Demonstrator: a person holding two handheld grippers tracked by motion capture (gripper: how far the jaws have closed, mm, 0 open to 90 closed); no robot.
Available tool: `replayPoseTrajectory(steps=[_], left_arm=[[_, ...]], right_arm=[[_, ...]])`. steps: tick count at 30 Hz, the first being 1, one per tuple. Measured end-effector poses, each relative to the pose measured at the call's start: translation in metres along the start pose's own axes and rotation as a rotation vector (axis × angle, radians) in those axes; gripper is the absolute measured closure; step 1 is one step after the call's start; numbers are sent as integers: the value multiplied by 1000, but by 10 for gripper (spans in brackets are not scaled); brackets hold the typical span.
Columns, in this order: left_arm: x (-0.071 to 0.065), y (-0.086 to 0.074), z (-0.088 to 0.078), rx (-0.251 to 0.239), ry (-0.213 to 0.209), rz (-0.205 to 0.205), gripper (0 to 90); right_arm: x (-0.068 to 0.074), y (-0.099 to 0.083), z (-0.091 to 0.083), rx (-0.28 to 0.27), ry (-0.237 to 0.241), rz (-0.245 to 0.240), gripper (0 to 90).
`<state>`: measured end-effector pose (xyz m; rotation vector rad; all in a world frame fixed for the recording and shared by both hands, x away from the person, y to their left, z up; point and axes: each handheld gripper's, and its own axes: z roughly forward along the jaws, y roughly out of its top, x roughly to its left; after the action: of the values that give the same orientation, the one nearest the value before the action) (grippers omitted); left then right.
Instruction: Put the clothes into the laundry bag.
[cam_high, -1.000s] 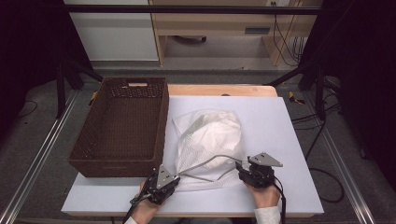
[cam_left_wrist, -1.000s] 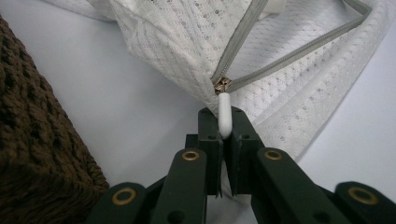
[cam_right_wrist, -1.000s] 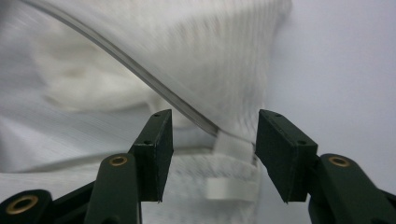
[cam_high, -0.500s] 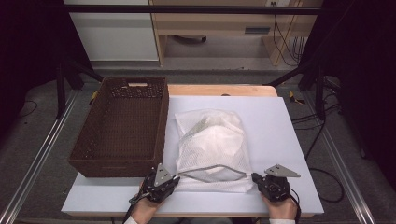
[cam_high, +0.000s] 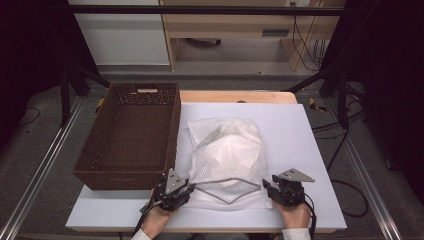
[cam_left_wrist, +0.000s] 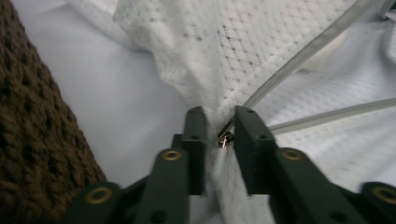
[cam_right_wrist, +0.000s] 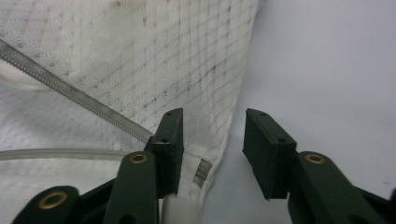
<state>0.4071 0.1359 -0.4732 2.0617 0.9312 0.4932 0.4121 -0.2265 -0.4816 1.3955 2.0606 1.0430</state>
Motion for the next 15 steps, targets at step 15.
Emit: replayPoseTrajectory(steps=[15], left_arm=[[2, -14, -11, 43, -19, 0, 775]], right_arm=[[1, -7, -6, 44, 58, -16, 898]])
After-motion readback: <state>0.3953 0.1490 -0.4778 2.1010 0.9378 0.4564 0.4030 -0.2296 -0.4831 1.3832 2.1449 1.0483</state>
